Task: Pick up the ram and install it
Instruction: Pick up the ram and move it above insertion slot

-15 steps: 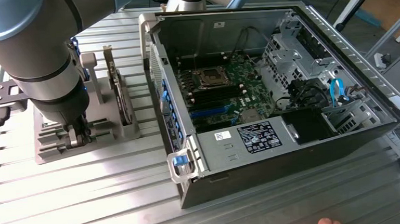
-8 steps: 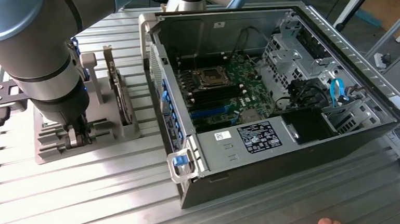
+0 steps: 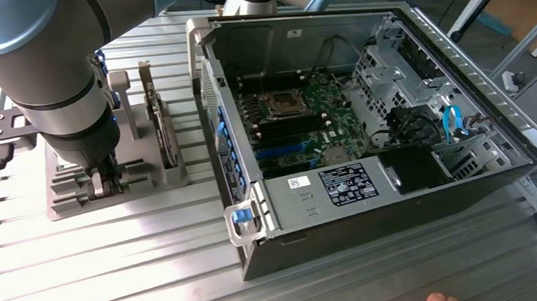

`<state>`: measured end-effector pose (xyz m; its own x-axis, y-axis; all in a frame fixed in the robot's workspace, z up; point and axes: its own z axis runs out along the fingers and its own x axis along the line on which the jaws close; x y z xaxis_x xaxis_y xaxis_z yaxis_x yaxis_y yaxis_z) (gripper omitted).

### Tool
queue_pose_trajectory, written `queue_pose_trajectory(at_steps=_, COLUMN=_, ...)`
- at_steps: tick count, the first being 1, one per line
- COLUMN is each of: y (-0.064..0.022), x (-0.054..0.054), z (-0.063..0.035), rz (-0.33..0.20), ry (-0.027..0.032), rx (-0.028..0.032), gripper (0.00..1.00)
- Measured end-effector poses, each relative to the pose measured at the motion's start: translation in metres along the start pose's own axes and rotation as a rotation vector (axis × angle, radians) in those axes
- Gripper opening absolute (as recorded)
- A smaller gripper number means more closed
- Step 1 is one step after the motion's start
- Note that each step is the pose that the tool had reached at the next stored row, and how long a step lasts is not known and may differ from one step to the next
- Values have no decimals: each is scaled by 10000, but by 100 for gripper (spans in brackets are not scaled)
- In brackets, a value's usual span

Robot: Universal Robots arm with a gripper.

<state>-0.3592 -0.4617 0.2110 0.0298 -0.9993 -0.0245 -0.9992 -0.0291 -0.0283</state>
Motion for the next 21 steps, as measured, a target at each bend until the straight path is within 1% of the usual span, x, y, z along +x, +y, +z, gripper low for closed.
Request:
queue_pose_trajectory(at_steps=4, y=0, x=0, z=0, rz=-1, ry=-1, rx=1, gripper=30)
queue_pose_trajectory(at_steps=5, y=0, x=0, z=0, rz=0, ry=0, rx=0, gripper=23)
queue_pose_trajectory(at_steps=9, y=0, x=0, z=0, rz=0, ry=0, rx=0, gripper=23)
queue_pose_trajectory(at_steps=11, y=0, x=0, z=0, rz=0, ry=0, rx=1, gripper=21)
queue_pose_trajectory(at_steps=12, y=0, x=0, z=0, rz=0, ry=-1, rx=1, gripper=14)
queue_pose_trajectory(at_steps=21, y=0, x=0, z=0, rz=0, ry=-1, rx=1, gripper=14)
